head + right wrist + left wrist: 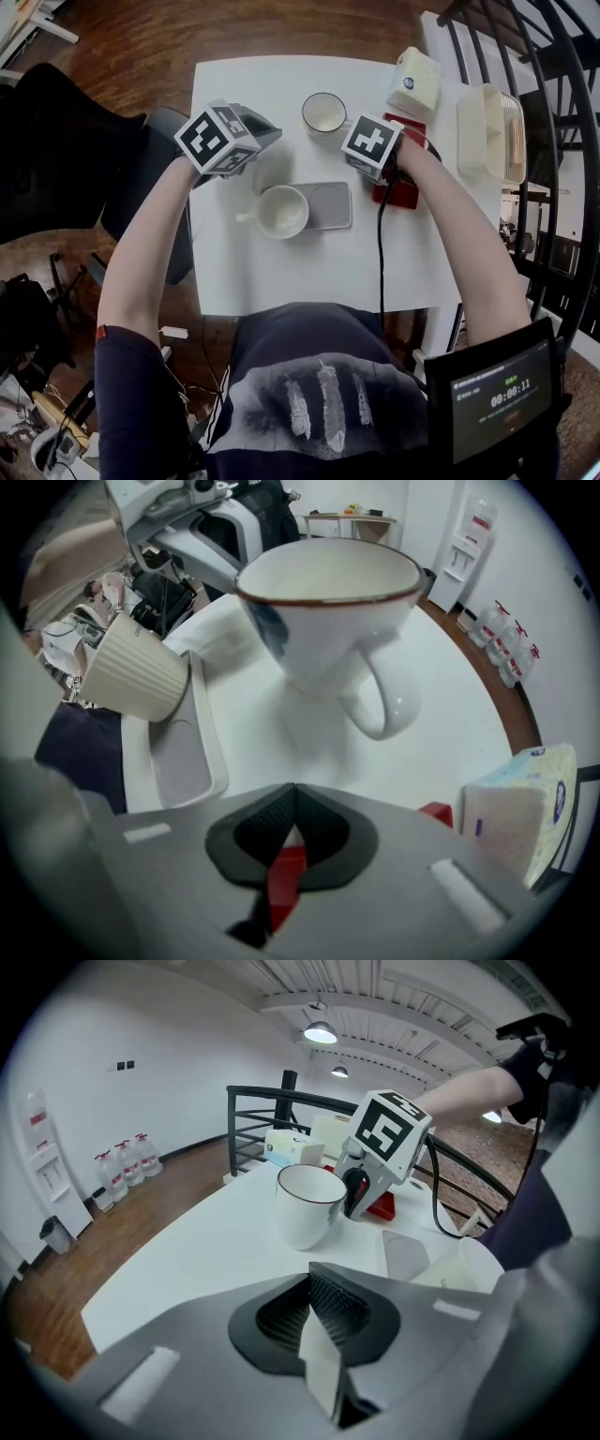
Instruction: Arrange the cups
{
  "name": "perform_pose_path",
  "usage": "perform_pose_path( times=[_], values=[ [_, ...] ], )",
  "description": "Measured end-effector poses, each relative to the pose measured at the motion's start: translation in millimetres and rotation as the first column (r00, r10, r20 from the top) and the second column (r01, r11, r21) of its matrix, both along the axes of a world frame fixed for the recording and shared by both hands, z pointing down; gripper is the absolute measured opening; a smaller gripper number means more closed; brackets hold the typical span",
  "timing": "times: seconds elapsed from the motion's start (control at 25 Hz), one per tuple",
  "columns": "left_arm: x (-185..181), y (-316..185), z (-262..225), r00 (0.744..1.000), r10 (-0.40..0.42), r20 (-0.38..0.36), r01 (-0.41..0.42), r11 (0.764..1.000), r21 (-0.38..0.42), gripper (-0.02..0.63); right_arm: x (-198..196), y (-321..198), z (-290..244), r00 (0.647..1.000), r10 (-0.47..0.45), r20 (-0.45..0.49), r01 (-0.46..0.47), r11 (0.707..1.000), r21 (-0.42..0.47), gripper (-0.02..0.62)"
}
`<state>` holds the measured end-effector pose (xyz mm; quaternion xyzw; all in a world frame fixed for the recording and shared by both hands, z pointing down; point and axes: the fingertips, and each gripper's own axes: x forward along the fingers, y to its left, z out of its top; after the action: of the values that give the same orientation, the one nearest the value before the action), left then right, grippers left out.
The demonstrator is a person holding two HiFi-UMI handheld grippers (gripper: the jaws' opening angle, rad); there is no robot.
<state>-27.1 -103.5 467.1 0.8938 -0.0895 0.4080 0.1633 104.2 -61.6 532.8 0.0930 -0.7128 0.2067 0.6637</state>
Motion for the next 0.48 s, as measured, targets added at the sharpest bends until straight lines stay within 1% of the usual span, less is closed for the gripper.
perform_pose_path(
  times=[0.28, 0.48],
  values=[
    [-0.8, 1.3, 3.4, 1.0, 0.012, 0.01, -0.012, 1.0, 0.003, 0.015, 0.6, 0.2, -2.3, 1.0, -0.017, -0.016, 0.017, 1.0, -0.012, 0.006],
    [2.7, 5.9, 13.1, 0.998, 0.047, 0.028, -0.047, 0.999, 0.01, 0.015, 1.9, 4.2, -2.7, 1.0, -0.01, -0.007, 0.01, 1.0, -0.022, 0.006]
  ],
)
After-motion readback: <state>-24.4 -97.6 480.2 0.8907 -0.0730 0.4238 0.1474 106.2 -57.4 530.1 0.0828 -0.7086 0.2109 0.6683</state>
